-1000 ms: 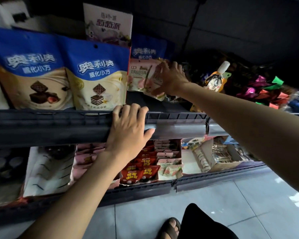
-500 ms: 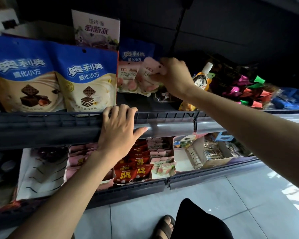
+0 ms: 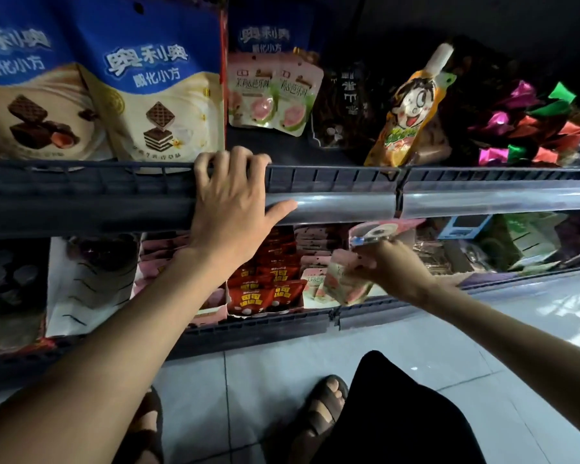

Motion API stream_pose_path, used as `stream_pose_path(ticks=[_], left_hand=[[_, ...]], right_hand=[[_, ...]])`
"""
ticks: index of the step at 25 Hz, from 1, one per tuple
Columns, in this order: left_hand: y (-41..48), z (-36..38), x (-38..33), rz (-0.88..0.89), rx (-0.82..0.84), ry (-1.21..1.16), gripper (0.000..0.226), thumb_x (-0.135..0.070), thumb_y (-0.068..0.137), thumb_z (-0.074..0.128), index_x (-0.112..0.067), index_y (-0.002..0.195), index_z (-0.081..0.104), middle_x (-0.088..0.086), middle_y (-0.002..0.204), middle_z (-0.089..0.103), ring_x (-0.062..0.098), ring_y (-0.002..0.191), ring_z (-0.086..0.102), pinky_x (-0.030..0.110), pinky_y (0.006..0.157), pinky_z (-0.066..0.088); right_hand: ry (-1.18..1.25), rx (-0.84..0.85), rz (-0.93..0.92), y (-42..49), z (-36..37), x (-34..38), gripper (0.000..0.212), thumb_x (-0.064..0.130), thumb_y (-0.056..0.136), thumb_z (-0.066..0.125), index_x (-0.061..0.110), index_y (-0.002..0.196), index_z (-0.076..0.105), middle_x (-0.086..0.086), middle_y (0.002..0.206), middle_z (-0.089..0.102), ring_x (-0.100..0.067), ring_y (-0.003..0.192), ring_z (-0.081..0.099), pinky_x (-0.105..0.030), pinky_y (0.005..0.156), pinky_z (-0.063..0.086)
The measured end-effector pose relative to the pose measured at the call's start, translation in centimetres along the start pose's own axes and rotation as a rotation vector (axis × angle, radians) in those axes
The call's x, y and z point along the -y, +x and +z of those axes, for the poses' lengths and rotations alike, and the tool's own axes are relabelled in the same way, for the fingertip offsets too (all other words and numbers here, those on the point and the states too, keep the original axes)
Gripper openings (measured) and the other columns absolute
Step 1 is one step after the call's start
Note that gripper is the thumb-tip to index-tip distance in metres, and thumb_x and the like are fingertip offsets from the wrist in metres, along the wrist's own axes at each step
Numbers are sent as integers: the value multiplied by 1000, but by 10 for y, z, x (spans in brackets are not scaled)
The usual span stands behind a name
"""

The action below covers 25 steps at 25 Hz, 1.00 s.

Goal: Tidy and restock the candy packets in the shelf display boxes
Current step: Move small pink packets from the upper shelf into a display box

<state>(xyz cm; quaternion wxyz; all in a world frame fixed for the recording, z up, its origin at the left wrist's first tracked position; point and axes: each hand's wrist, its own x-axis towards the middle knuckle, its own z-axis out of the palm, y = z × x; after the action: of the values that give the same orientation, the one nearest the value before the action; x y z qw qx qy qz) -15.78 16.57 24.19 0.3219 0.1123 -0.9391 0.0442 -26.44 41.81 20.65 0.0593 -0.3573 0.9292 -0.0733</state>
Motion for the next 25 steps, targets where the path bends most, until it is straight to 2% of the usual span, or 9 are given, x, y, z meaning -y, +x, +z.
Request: stream_pose_path(ticks=[3,7,11,17,22,25], left_hand=[[-1,7,0,-1,-20,48,71,-71,86,40,-9,120,47,13,111,51,32,103,47,50,100,29],[1,11,0,-9,-41,73,71,-71,86,41,-9,120,47,14,113,52,33,104,48,50,101,30],[-1,14,-1,-9,-43,75,73,-72,86,38,-8,122,47,14,115,51,33,107,48,50,103,29],[-1,15,0,-10,-52,85,76,-74,86,37,-7,122,47,15,116,52,33,108,48,50,104,29],[-1,14,0,-9,-45,79,77,-74,85,36,-7,122,46,15,116,51,33,108,48,51,104,29],[-1,14,-1,-6,-36,83,76,-74,86,36,-8,121,46,14,116,50,34,108,47,50,104,28]], right_hand=[[-110,100,39,21,77,-15,31,36,92,60,24,121,60,-6,111,69,-27,96,64,-29,67,43],[-7,52,87,51,134,-17,22,28,93,59,23,114,65,-5,108,71,-24,89,66,-36,75,55],[-55,7,102,66,175,-24,18,27,90,61,28,107,68,1,97,74,-20,78,67,-32,63,55],[-32,-49,99,62,184,-26,21,18,89,64,22,110,67,-3,100,73,-22,78,66,-30,61,53],[-118,-106,94,56,174,-23,25,24,90,66,20,115,66,-4,101,72,-20,77,64,-23,58,35],[-148,-123,102,53,165,-25,23,29,88,67,25,110,66,0,106,71,-19,82,65,-23,58,33]])
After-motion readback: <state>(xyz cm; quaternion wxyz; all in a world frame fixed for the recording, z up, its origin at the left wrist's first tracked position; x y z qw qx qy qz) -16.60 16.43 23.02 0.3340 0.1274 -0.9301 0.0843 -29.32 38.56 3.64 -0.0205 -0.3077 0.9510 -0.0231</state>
